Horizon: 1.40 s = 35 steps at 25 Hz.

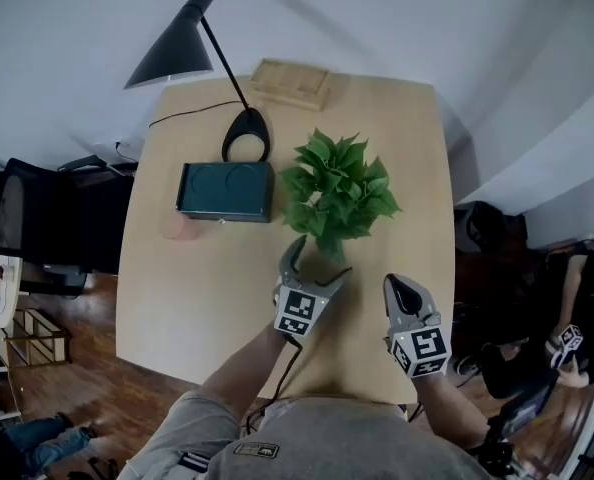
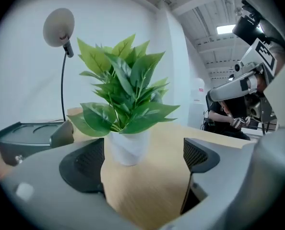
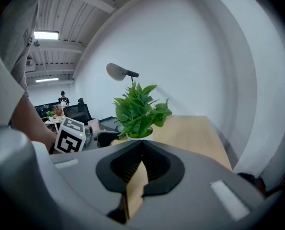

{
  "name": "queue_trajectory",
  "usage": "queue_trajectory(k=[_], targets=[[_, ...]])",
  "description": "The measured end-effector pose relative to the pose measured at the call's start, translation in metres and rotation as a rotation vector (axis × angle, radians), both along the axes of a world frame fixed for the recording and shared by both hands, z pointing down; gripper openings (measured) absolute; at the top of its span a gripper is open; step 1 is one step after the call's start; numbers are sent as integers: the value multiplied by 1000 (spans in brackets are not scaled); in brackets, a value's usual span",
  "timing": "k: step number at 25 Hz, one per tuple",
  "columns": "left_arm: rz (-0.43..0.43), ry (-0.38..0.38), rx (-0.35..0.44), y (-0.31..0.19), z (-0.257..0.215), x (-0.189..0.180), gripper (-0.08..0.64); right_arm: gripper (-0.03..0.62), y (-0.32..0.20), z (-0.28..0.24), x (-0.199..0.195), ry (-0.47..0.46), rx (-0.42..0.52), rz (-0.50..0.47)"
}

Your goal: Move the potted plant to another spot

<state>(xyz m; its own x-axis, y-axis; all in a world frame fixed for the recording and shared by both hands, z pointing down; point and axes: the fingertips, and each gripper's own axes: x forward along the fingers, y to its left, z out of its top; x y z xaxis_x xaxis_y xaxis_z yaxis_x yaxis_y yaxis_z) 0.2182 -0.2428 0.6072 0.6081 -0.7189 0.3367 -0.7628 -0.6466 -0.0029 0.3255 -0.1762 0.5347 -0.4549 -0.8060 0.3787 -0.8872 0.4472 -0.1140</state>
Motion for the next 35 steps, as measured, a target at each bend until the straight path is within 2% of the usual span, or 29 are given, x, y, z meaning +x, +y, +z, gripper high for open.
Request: queue_trajectory(k=[4,7,12,14,15,22,28,35], targets=[[-37,8,22,35,-24,-10,415,5,17,-7,-8,-33,15,-29],[-71,29,46,60,-47,-18,310,5,31,-12,-17,-55,22,-64],[-149,120,43,100,-82,-40,122,5,54,-28,-32,-68,67,-100],[-160,152,31,116,-89,-46,29,5,64,-34,-38,-72,83,-98],[-154,164,26,124,-91,-47,8,5,68,-36,-40,-71,92,-97],[-43,223,15,191,-110,-50,8,5,121,-48,-56,-50,114,-46],[42,235,-4,248,-110,-69,8,5,181,-53,-78,-35,124,11],[115,240,-38,311,-99,-93,8,5,254,-41,-103,-16,82,52]])
